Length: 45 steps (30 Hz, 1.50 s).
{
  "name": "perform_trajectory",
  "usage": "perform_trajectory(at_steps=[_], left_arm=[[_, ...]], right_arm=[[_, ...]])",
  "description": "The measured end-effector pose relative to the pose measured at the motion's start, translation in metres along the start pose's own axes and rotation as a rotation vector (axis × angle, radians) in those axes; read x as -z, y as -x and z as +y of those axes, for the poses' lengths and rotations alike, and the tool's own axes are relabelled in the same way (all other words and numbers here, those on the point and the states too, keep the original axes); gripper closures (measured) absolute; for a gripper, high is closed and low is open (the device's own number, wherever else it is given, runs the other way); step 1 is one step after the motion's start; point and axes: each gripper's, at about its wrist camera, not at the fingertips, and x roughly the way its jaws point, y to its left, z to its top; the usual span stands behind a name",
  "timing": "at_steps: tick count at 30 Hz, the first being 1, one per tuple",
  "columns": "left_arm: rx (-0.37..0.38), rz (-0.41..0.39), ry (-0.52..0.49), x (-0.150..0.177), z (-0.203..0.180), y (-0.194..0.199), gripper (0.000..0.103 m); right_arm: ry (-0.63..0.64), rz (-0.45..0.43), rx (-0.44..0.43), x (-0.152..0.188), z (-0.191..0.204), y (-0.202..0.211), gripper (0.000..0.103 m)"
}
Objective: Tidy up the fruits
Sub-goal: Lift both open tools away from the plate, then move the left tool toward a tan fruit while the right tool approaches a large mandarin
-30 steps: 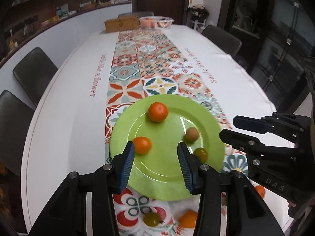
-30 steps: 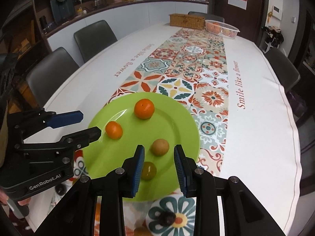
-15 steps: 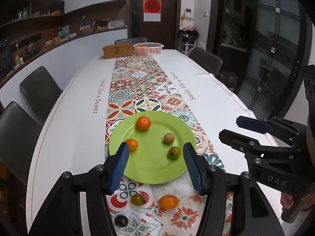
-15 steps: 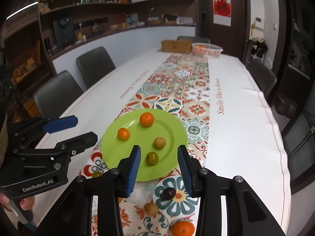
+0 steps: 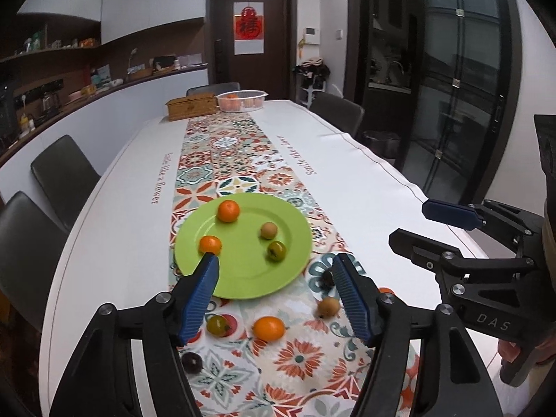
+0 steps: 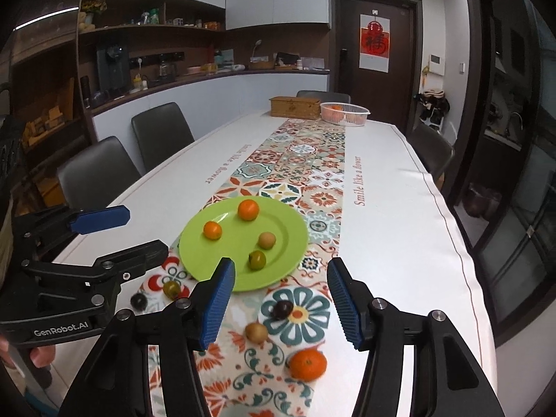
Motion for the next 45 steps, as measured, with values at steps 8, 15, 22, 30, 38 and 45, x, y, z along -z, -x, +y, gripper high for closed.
perform_trajectory(at_steps=[8, 15, 22, 30, 38, 45], left_arm=[[0.027, -0.017, -0.05, 0.015, -0.016, 0.003, 0.034], [0.06, -0.021, -0.119, 0.025, -0.027, -0.003, 0.034], [0.116, 0.004, -0.174, 0.036, -0.033, -0.02, 0.034], [0.185, 0.059, -0.237, 0.044, -0.038, -0.046, 0.034], [0.207, 0.129, -0.305, 0.052, -0.042, -0.075, 0.034], [0.211, 0.17, -0.344, 0.061, -0.047, -0.095, 0.034]], right_arm=[[-0.005, 0.01, 0.034, 0.024, -0.006, 0.011, 0.042], [-0.008, 0.036, 0.042, 0.041, -0.008, 0.012, 0.042], [-0.006, 0.107, 0.05, 0.059, -0.012, -0.001, 0.042], [0.028, 0.175, 0.045, 0.073, -0.013, -0.017, 0.042], [0.055, 0.235, 0.045, 0.084, -0.015, -0.037, 0.042], [0.061, 0.273, 0.053, 0.093, -0.018, -0.052, 0.042]])
